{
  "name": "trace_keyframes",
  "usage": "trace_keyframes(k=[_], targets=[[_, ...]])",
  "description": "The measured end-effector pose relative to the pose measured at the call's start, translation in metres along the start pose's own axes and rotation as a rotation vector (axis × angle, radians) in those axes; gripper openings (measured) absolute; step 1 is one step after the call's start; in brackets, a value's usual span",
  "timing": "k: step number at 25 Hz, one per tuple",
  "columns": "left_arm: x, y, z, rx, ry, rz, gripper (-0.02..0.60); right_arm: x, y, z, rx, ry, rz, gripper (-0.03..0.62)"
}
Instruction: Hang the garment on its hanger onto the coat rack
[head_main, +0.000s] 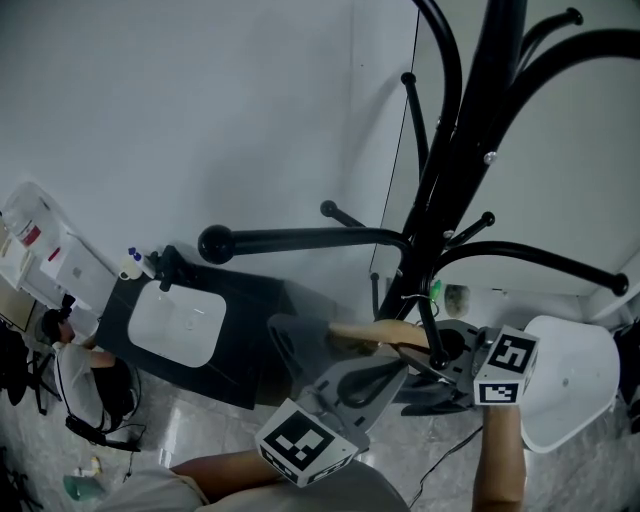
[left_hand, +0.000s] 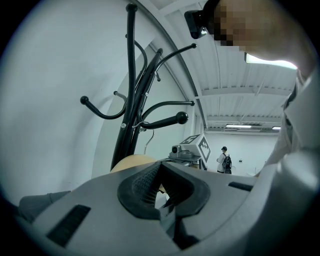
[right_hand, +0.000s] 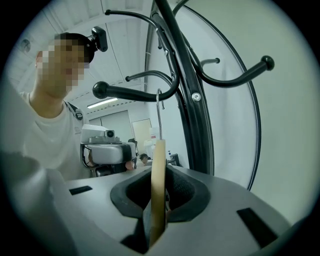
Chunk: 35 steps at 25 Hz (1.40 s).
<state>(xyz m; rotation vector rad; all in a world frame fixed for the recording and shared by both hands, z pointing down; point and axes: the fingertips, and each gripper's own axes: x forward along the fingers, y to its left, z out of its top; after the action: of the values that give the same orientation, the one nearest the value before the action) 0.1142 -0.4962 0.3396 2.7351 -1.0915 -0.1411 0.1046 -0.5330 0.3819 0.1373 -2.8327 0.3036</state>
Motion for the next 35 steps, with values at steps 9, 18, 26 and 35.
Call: trace_keyframes(k=[9,18,26,35], targets=[[0.005,0.004,-0.008,-0.013,0.017,0.001,0.005,0.002,-0.007,0.001,-0.073,-0.040,-0.026,0.063],[0.004,-0.014,-0.011,-0.005,0.027,-0.015,0.005,-0.033,-0.013,0.007,-0.126,-0.118,-0.212,0.137],[0.005,-0.032,-0.020,-0.013,0.037,-0.011,0.005,-0.074,0.025,0.020,-0.132,-0.215,-0.432,0.104],[0.004,-0.049,-0.029,0.022,0.052,0.016,0.006,-0.086,0.076,0.003,0.019,-0.344,-0.570,0.017]])
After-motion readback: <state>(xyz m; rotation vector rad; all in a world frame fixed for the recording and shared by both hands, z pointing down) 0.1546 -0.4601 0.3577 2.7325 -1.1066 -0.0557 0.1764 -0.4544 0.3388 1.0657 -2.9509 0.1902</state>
